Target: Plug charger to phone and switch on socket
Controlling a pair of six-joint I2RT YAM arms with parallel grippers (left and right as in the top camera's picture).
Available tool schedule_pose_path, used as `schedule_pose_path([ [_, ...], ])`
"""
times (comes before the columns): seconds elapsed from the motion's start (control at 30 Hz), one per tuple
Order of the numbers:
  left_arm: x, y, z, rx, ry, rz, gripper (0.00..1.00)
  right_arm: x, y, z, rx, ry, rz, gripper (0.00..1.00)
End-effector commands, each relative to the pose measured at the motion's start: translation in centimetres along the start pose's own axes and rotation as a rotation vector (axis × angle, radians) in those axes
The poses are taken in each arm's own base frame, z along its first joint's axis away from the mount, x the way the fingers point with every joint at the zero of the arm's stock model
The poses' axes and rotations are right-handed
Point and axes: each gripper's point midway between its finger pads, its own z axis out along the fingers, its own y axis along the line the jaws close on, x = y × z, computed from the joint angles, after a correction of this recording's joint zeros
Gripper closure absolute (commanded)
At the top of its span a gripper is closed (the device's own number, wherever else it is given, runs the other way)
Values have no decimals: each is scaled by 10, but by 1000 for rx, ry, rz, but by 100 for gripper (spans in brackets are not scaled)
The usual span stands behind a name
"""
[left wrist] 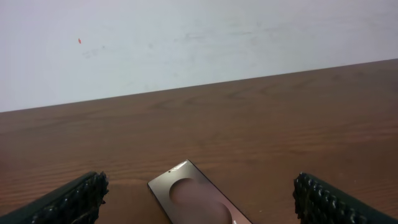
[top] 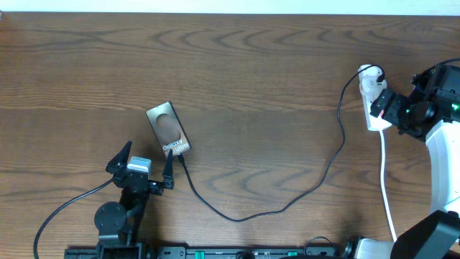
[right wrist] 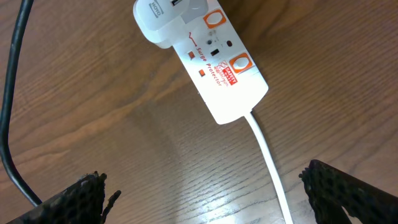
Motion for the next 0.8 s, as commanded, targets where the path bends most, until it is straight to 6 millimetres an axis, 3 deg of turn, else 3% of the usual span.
schedule_pose_path([
  [0.0, 16, 1, 0, -6, 50, -27, 2, -7, 0, -8, 1, -29, 11, 1],
  [0.57, 16, 1, 0, -6, 50, -27, 2, 0, -5, -13, 41, -14, -3, 1],
  [0.77, 16, 1, 0, -6, 50, -27, 2, -11, 42, -25, -83, -252, -62, 1],
])
